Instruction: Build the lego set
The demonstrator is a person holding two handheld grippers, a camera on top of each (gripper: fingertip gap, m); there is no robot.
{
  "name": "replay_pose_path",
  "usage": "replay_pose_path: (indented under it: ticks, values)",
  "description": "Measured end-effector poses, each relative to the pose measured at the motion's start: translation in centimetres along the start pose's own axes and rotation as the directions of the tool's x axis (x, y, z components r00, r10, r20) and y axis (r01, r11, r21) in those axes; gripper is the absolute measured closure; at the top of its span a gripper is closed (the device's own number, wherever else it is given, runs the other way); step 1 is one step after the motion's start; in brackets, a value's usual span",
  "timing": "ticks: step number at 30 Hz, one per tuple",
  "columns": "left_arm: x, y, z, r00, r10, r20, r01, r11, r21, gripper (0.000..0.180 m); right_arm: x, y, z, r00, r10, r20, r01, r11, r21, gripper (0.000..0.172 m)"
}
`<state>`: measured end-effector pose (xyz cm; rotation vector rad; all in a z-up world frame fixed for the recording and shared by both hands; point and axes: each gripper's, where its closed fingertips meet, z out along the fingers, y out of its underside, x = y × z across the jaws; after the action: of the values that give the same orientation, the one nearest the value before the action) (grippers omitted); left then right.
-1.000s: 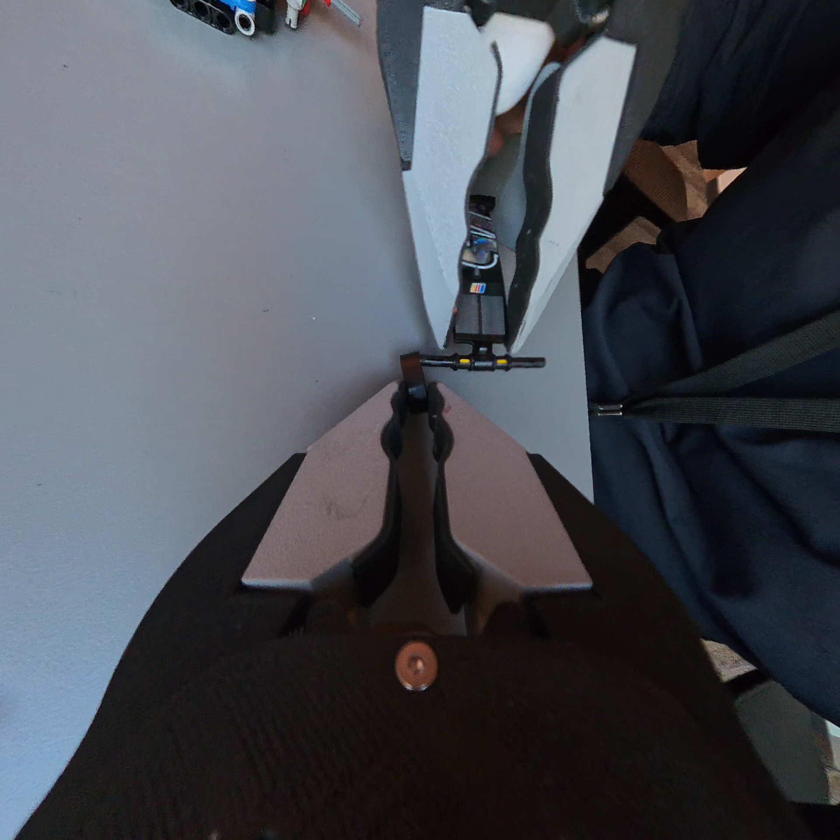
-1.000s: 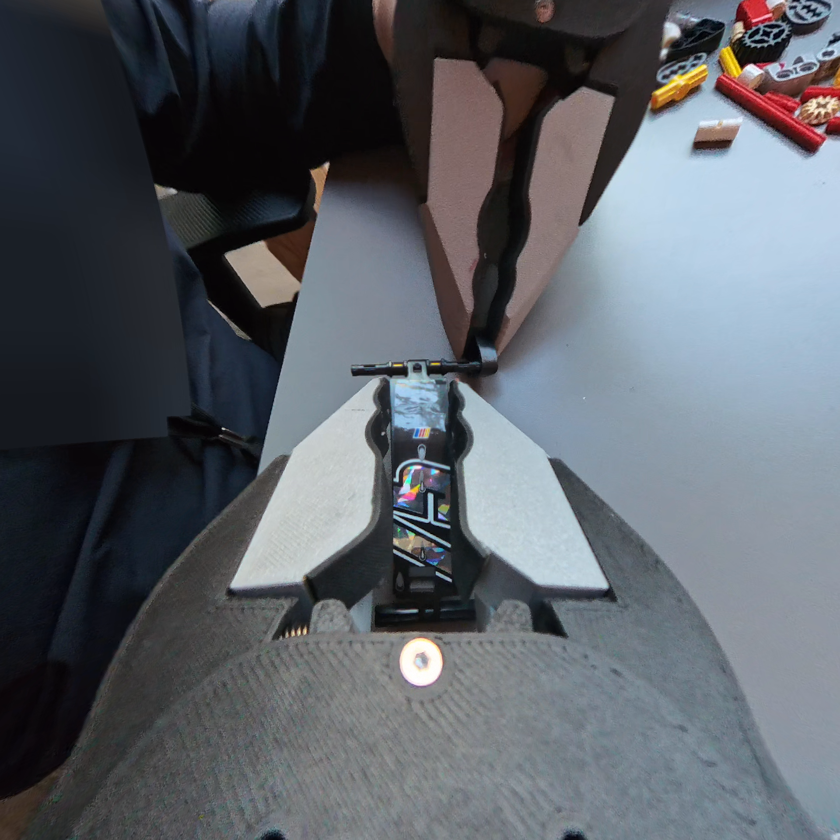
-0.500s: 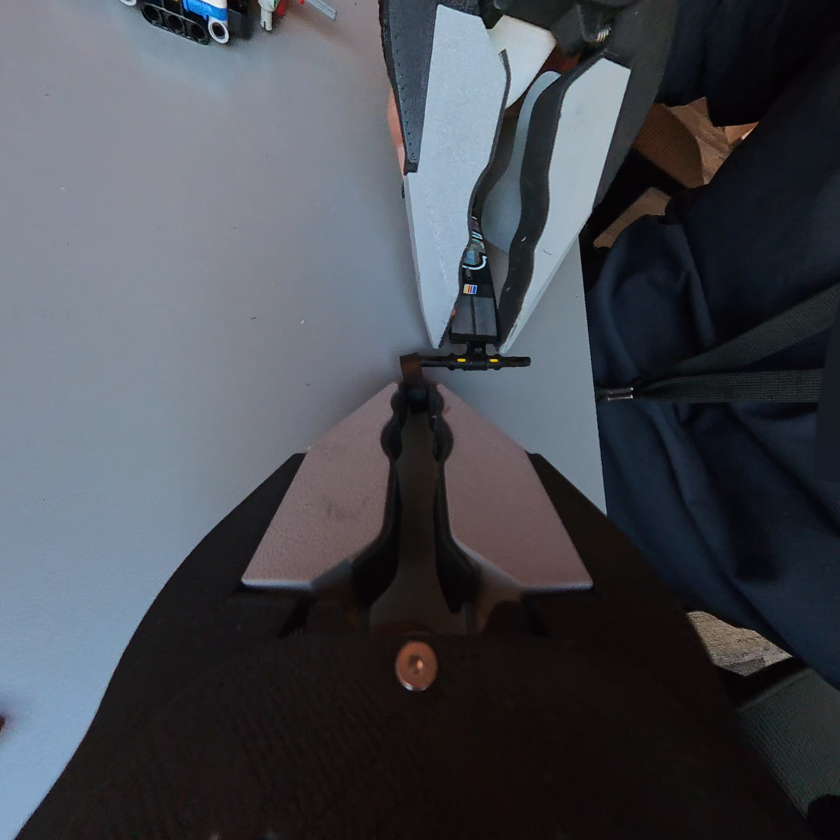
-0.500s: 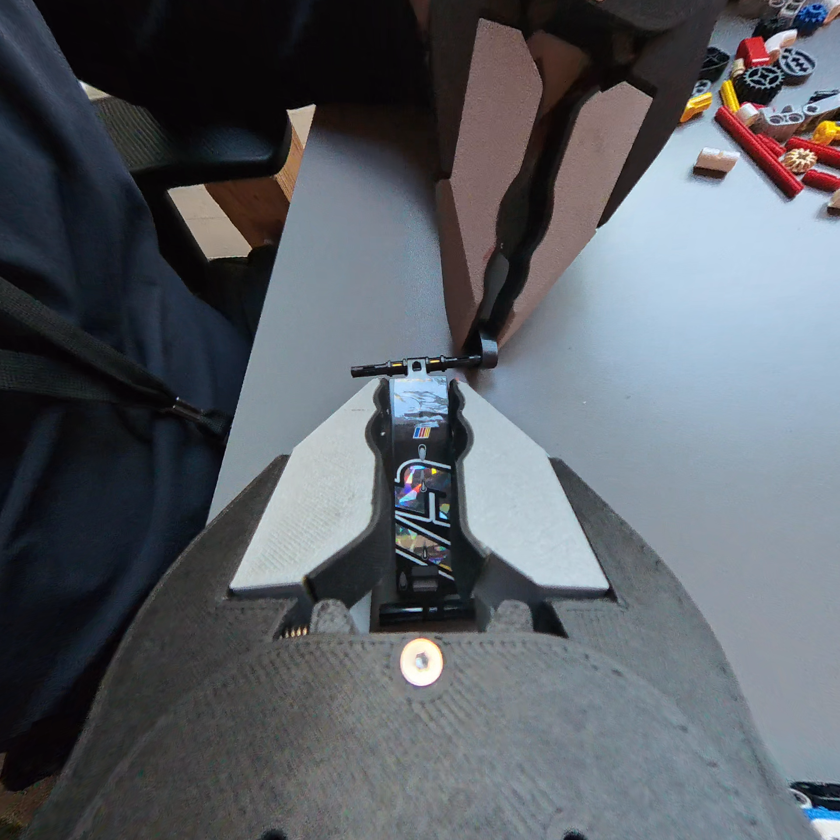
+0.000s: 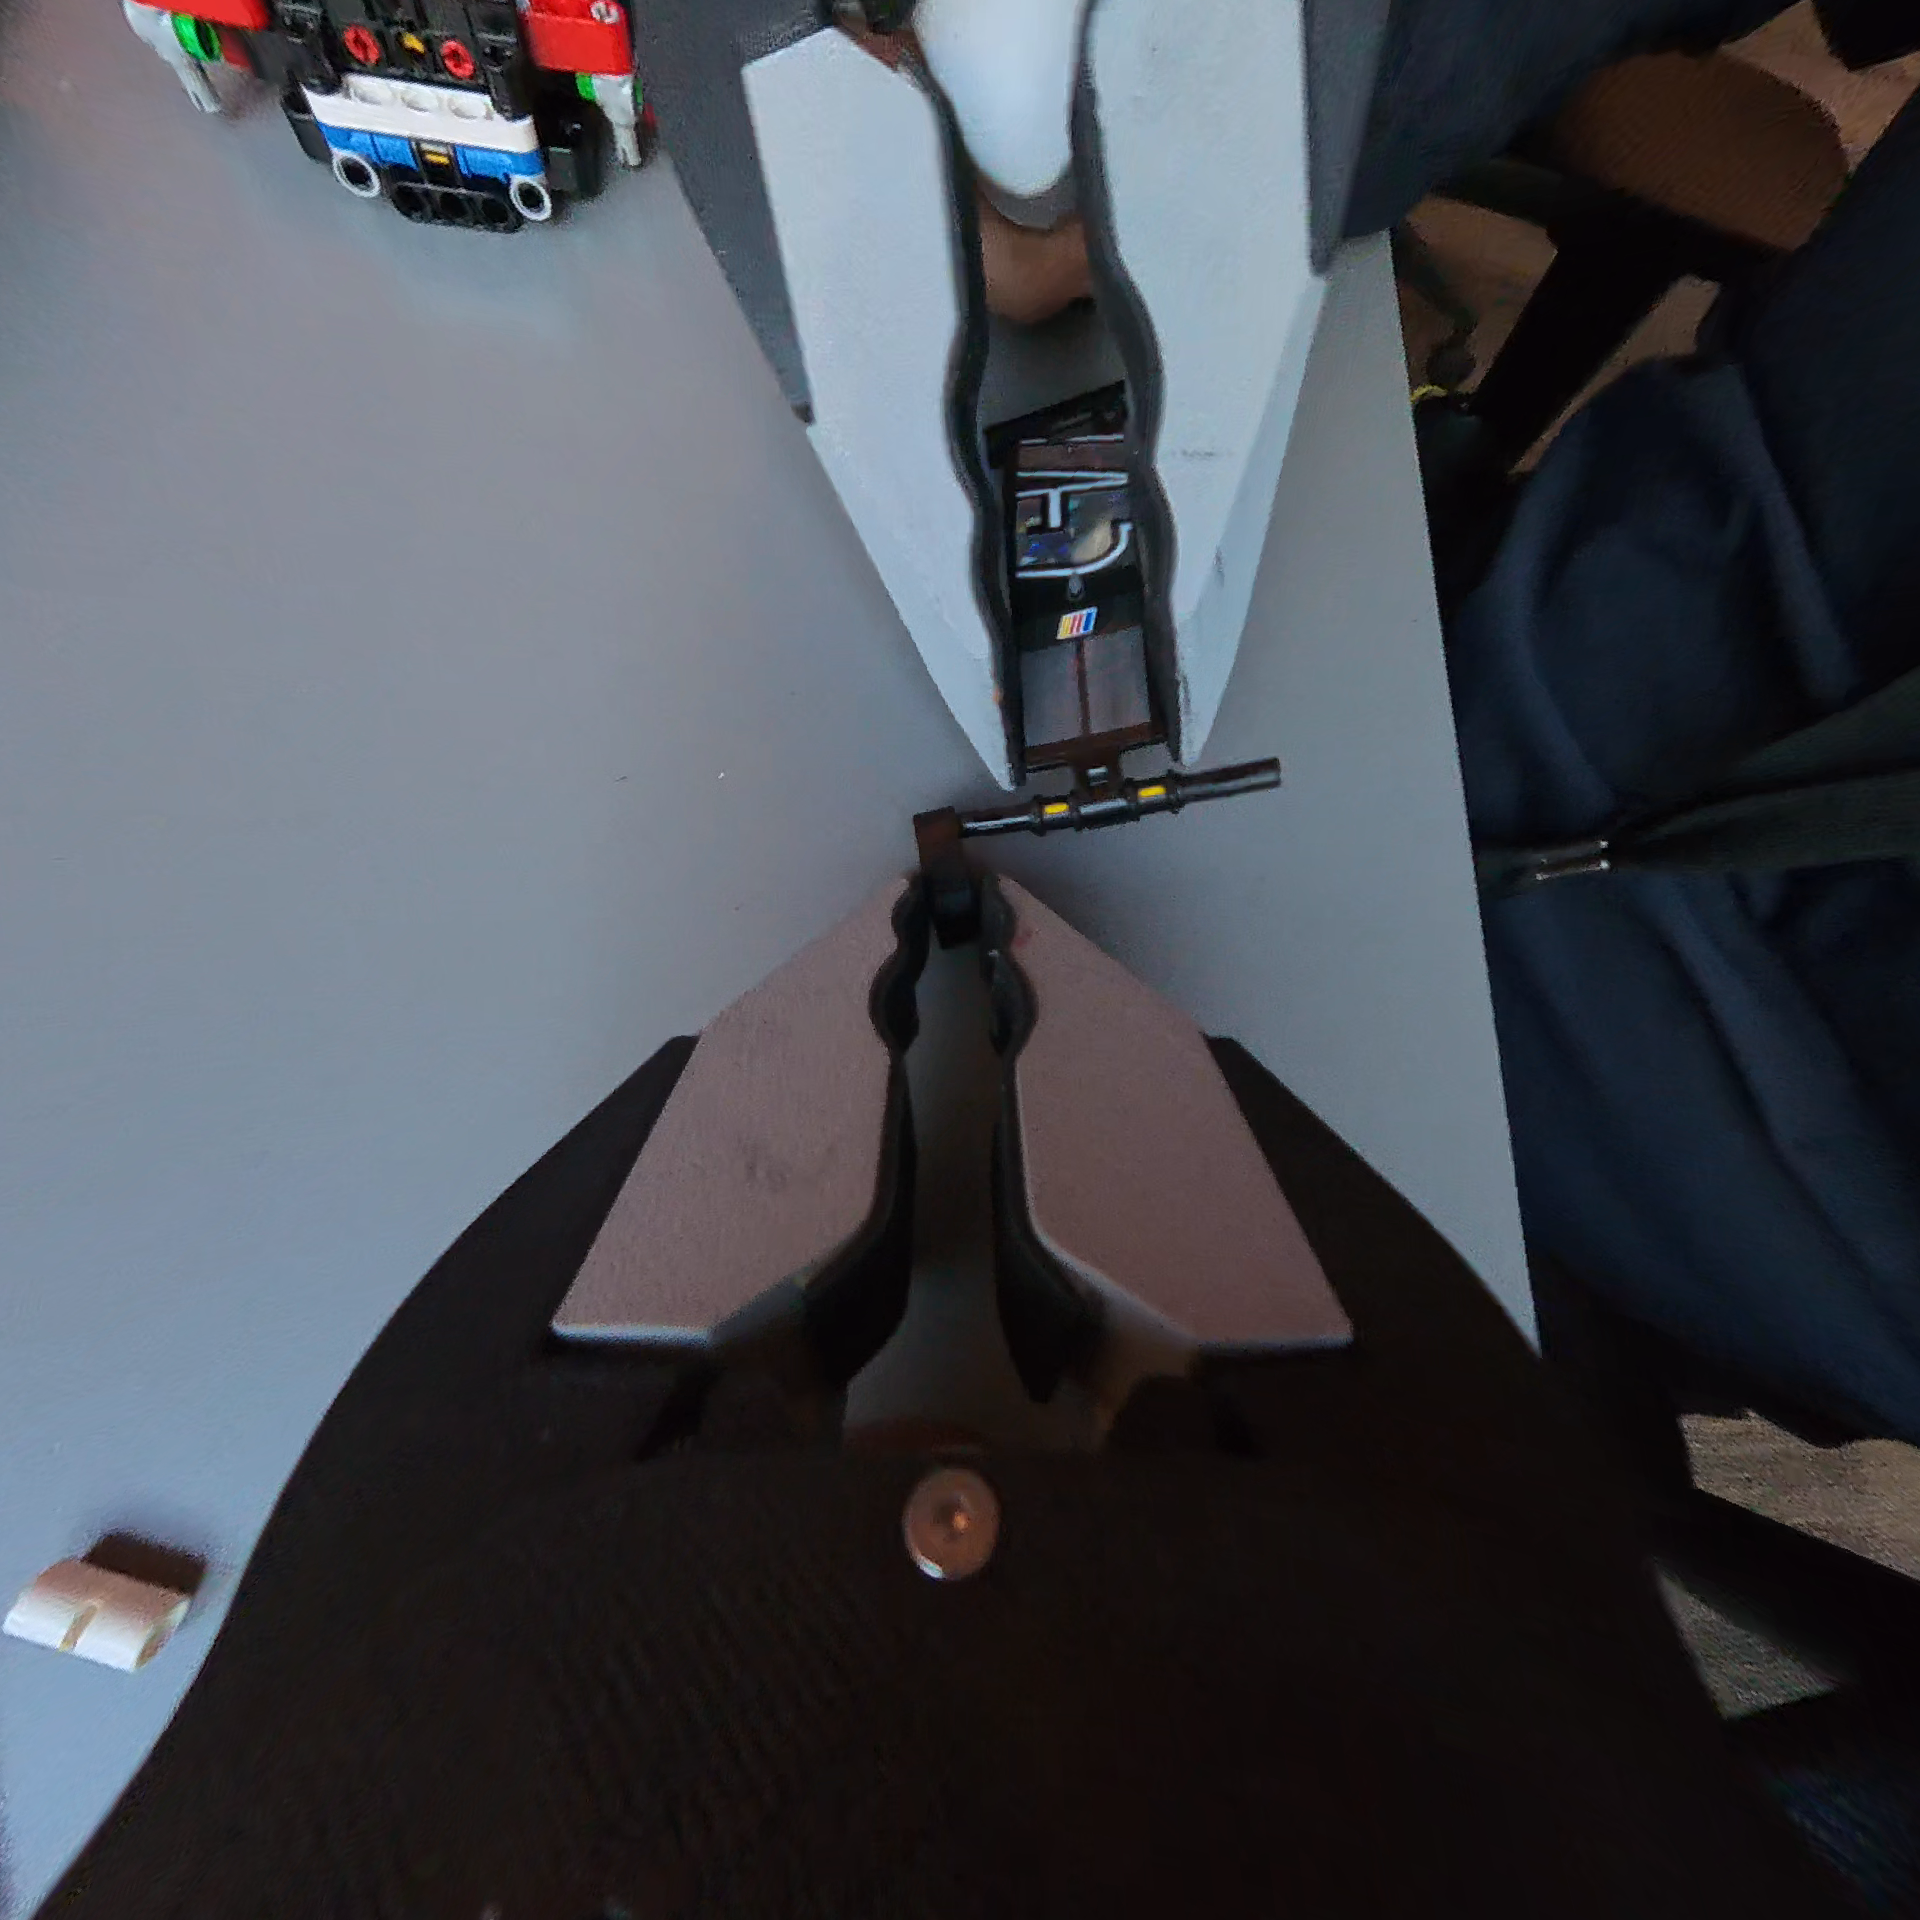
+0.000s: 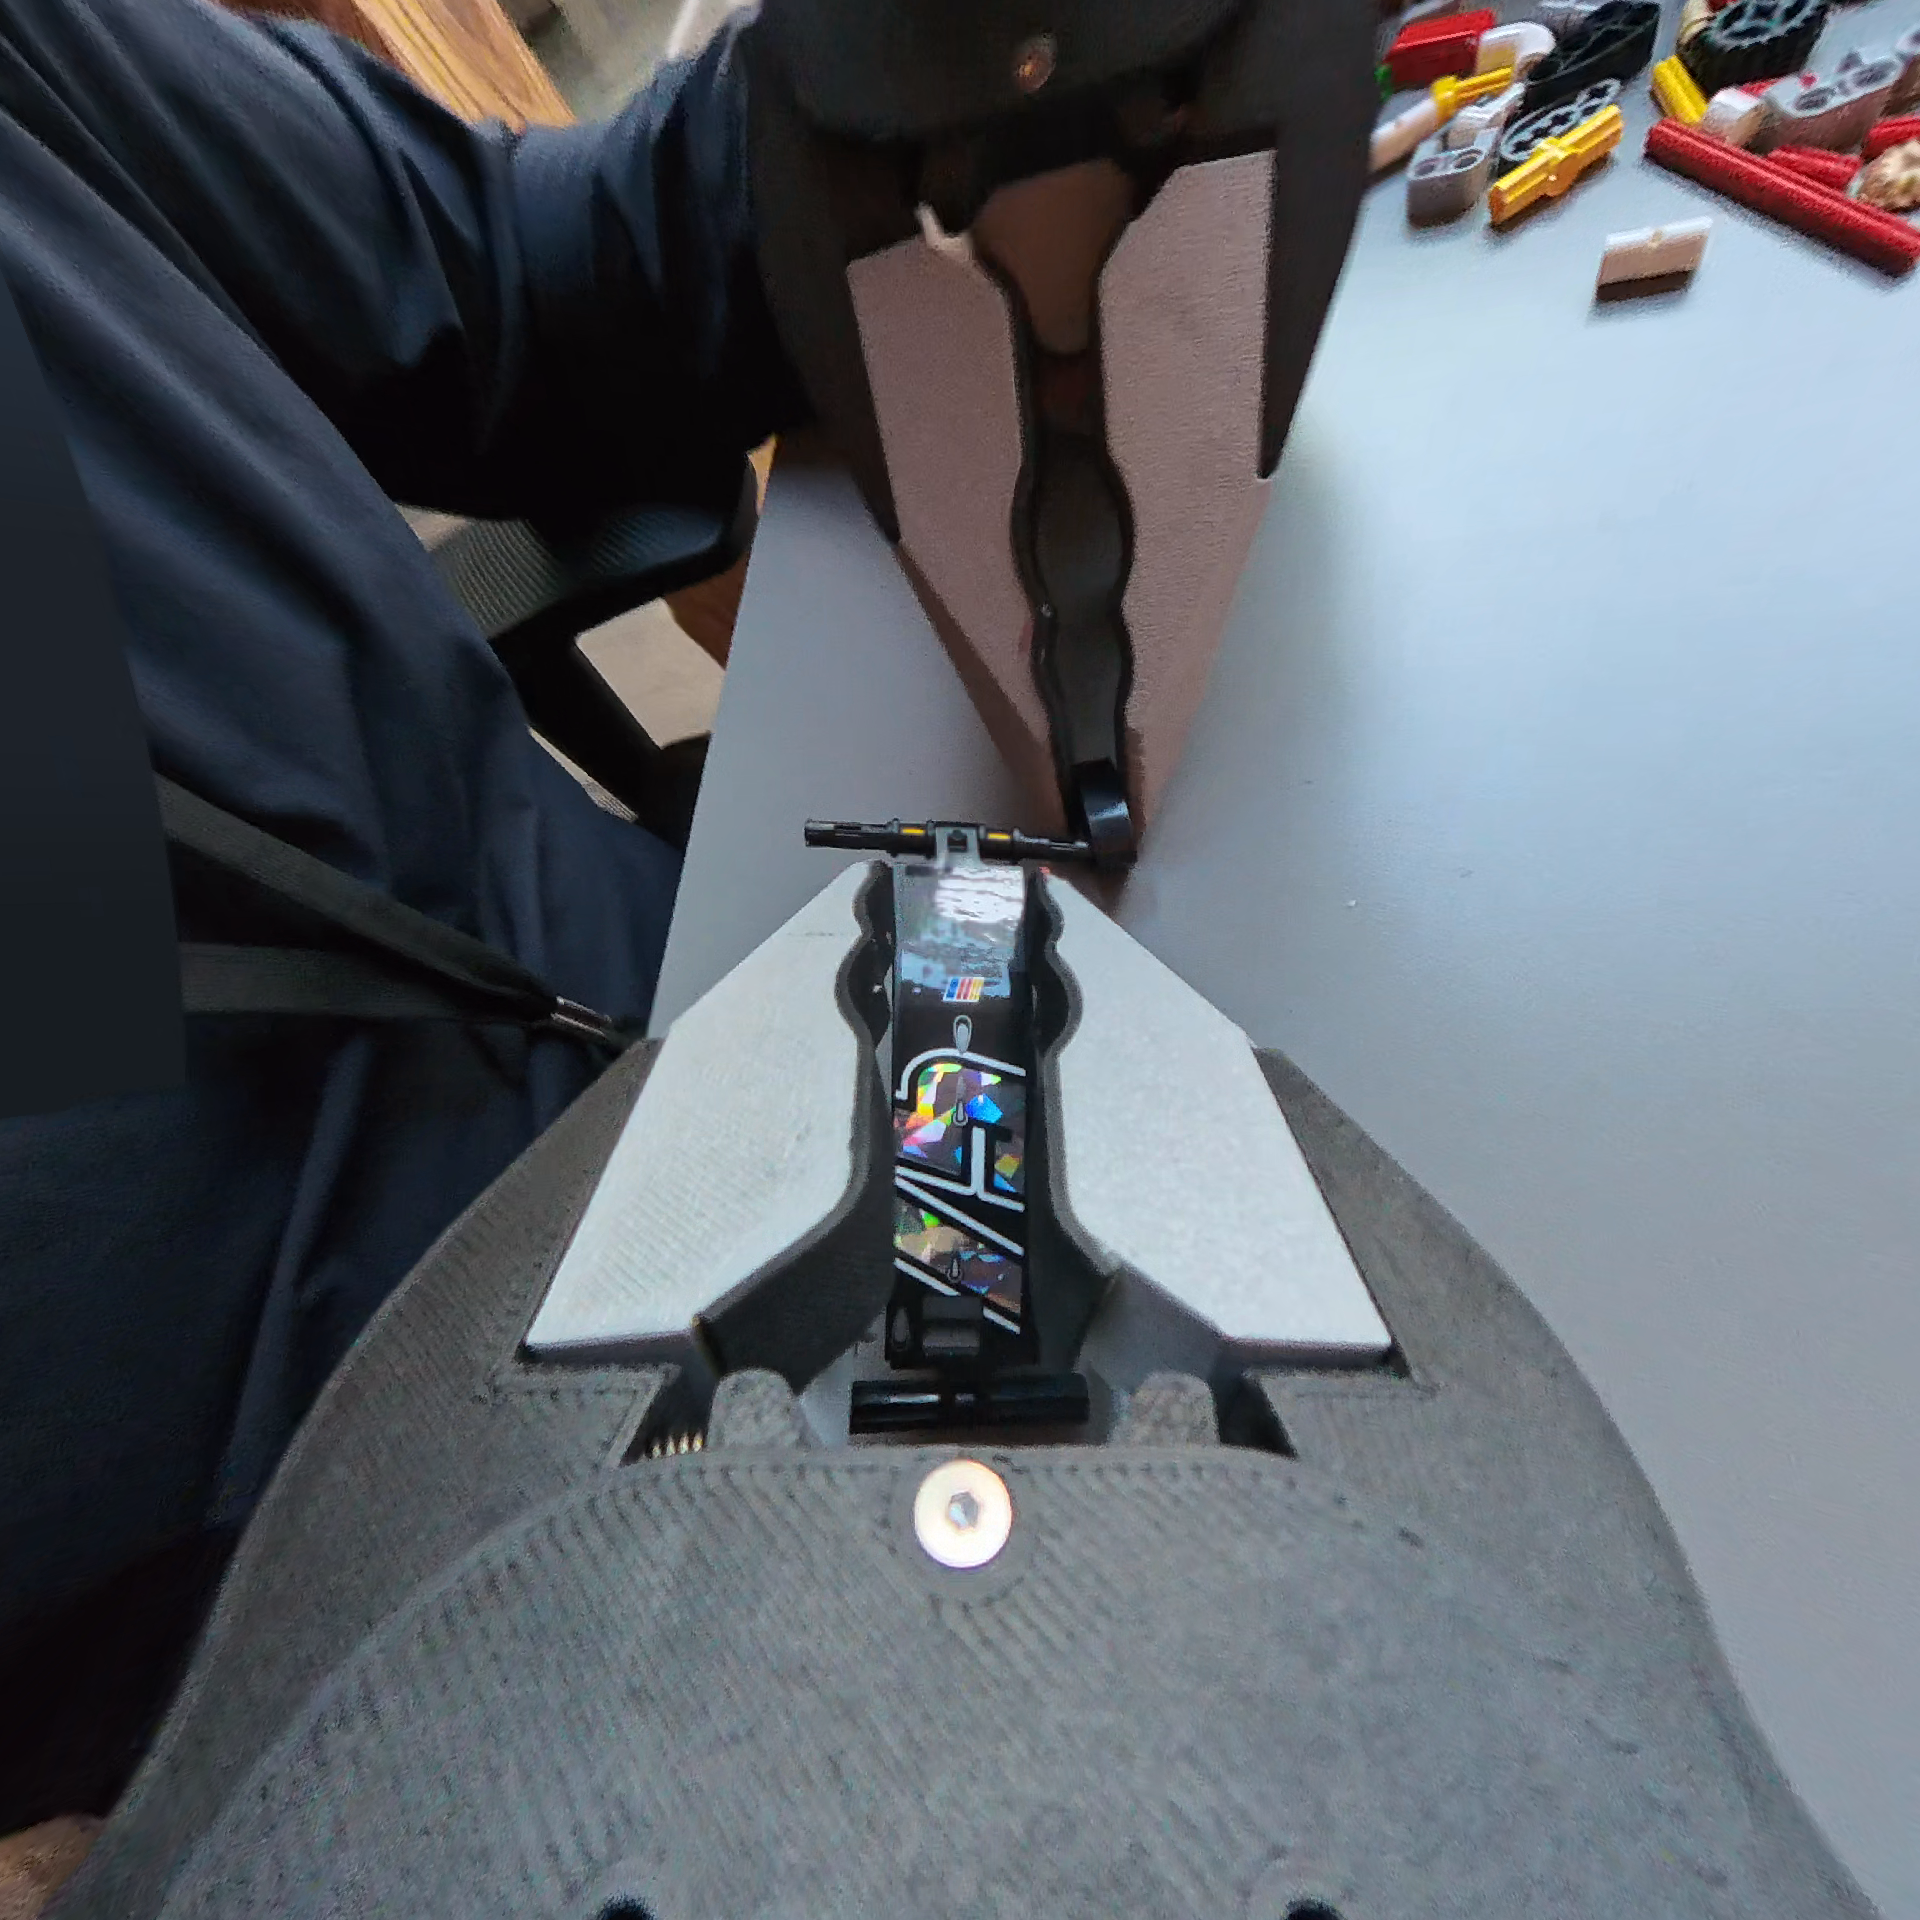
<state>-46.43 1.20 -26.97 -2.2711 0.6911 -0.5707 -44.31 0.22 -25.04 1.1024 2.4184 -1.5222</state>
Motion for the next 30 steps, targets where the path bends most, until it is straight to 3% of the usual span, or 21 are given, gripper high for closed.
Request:
replay_pose_path:
  ticks: [6, 11, 13, 14, 21, 26, 30]
  values:
    - [0.7, -0.3, -0.2, 0.986, -0.092, -0.137, 0.095, 0.995, 0.016, 0.175, -0.3, 0.9, 0.0, 0.969, -0.231, -0.082, 0.226, 0.972, -0.066, 0.148]
    - [-0.2, -0.4, 0.1, 0.998, -0.049, -0.027, 0.05, 0.999, 0.02, 0.175, 0.2, 1.1, -0.1, 0.96, -0.246, -0.133, 0.236, 0.968, -0.088, 0.145]
    - [-0.6, -0.3, 0.3, 0.999, -0.012, 0.033, 0.012, 1.0, 0.005, 0.175, 0.5, 1.6, 0.1, 0.957, -0.245, -0.157, 0.228, 0.966, -0.121, 0.132]
    - [-0.5, -0.3, 0.3, 0.999, 0.017, 0.051, -0.017, 1.0, 0.001, 0.175, 0.9, 1.9, 0.1, 0.949, -0.252, -0.19, 0.227, 0.963, -0.145, 0.116]
    - [-0.8, -0.3, 0.4, 0.983, 0.114, 0.144, -0.113, 0.993, -0.014, 0.175, 1.3, 1.7, -0.1, 0.903, -0.298, -0.311, 0.262, 0.953, -0.151, 0.085]
    - [-1.1, -0.2, 0.2, 0.975, 0.126, 0.182, -0.125, 0.992, -0.017, 0.175, 1.1, 1.6, 0.8, 0.873, -0.377, -0.31, 0.327, 0.923, -0.201, 0.087]
    - [-1.1, 0.1, -0.2, 0.968, 0.133, 0.211, -0.127, 0.991, -0.041, 0.175, 1.2, 1.6, 1.2, 0.899, -0.358, -0.251, 0.31, 0.927, -0.211, 0.089]
